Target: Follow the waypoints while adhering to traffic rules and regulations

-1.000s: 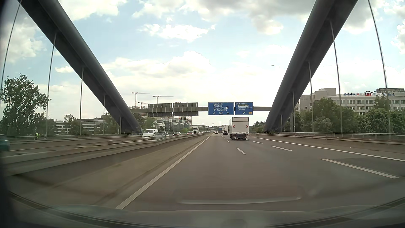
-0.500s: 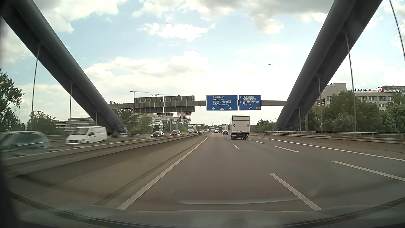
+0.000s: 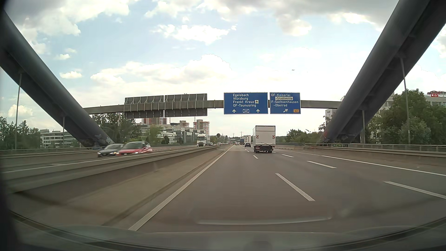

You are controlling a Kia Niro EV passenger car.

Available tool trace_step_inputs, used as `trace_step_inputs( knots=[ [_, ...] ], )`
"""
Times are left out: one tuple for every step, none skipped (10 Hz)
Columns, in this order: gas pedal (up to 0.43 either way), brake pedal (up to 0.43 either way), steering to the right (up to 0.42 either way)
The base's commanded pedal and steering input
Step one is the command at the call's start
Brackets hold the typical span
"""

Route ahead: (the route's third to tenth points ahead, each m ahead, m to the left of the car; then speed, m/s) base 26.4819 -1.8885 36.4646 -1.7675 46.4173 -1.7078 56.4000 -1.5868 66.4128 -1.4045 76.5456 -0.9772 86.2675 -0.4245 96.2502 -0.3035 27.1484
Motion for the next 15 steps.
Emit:
trace_step_inputs(
  knots=[
    [0.189,0.030,0.000],
    [0.189,0.030,0.000],
    [0.189,0.030,0.000],
    [0.189,0.037,0.000],
    [0.189,0.030,0.000],
    [0.189,0.030,0.000],
    [0.189,0.030,0.000],
    [0.189,0.030,-0.001],
    [0.189,0.030,0.000],
    [0.189,0.030,0.000],
    [0.189,0.030,-0.001],
    [0.189,0.030,-0.001],
    [0.189,0.030,-0.001],
    [0.189,0.037,-0.001],
    [0.189,0.030,0.000]
  ],
)
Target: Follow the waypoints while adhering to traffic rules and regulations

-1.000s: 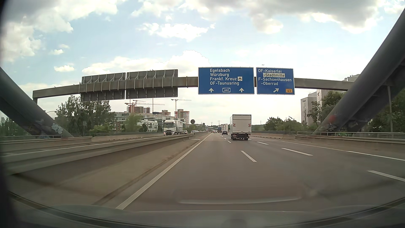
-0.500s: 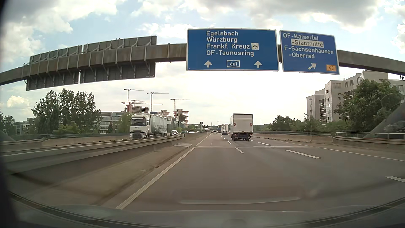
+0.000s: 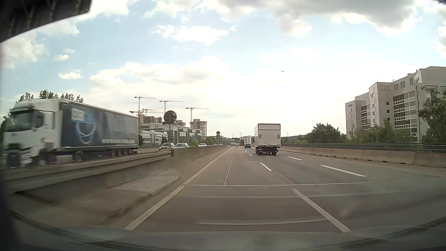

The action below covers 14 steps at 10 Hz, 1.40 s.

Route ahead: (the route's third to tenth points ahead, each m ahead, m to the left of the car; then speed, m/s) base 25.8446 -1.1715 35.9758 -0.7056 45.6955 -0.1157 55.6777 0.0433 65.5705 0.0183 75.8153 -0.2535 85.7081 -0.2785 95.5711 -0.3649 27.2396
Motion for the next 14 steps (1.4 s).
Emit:
trace_step_inputs(
  knots=[
    [0.189,0.030,-0.001],
    [0.189,0.030,-0.001],
    [0.189,0.030,-0.001],
    [0.197,0.030,-0.001],
    [0.197,0.030,-0.001],
    [0.197,0.030,-0.001],
    [0.197,0.030,-0.001],
    [0.197,0.030,-0.001],
    [0.197,0.037,-0.002],
    [0.197,0.030,-0.002],
    [0.197,0.030,-0.002],
    [0.197,0.030,-0.002],
    [0.197,0.030,-0.002],
    [0.197,0.037,-0.002]
  ],
)
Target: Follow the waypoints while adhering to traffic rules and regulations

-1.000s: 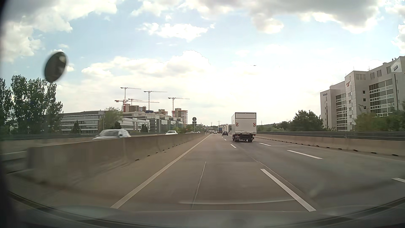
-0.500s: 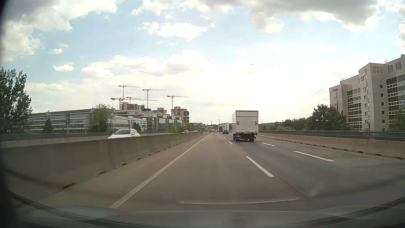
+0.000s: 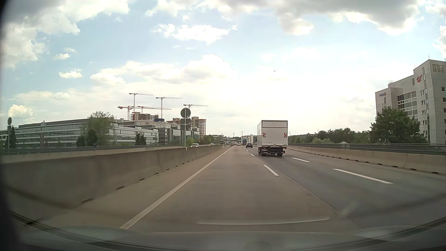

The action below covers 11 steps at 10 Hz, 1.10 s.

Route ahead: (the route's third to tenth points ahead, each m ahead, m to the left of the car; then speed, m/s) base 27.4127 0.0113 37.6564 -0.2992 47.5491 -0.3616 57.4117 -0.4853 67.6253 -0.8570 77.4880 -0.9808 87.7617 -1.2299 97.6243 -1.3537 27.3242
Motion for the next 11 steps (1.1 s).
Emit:
trace_step_inputs(
  knots=[
    [0.197,0.030,-0.002],
    [0.197,0.030,-0.001],
    [0.197,0.030,-0.001],
    [0.197,0.030,-0.001],
    [0.189,0.030,-0.001],
    [0.177,0.030,0.000],
    [0.177,0.030,0.000],
    [0.177,0.030,0.000],
    [0.177,0.030,0.000],
    [0.177,0.030,0.001],
    [0.177,0.030,0.001]
  ],
)
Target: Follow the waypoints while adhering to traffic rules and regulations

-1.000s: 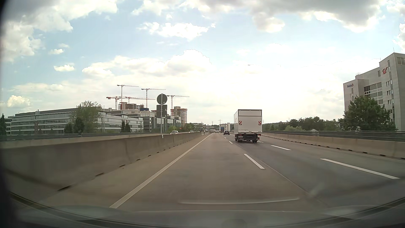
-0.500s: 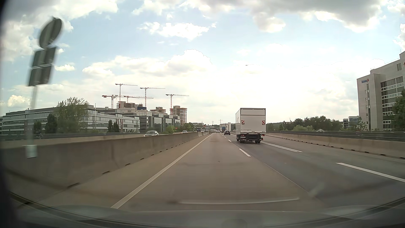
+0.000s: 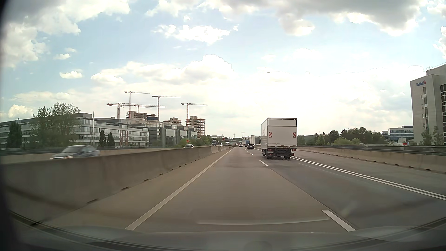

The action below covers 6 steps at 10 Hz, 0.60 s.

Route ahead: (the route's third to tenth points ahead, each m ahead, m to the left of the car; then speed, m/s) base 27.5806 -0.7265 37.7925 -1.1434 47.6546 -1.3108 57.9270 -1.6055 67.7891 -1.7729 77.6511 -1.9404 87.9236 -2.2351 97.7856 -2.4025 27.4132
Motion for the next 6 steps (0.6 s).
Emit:
trace_step_inputs(
  knots=[
    [0.177,0.030,0.001],
    [0.177,0.030,0.001],
    [0.177,0.030,0.001],
    [0.177,0.030,0.000],
    [0.177,0.030,0.001],
    [0.189,0.030,0.000]
  ],
)
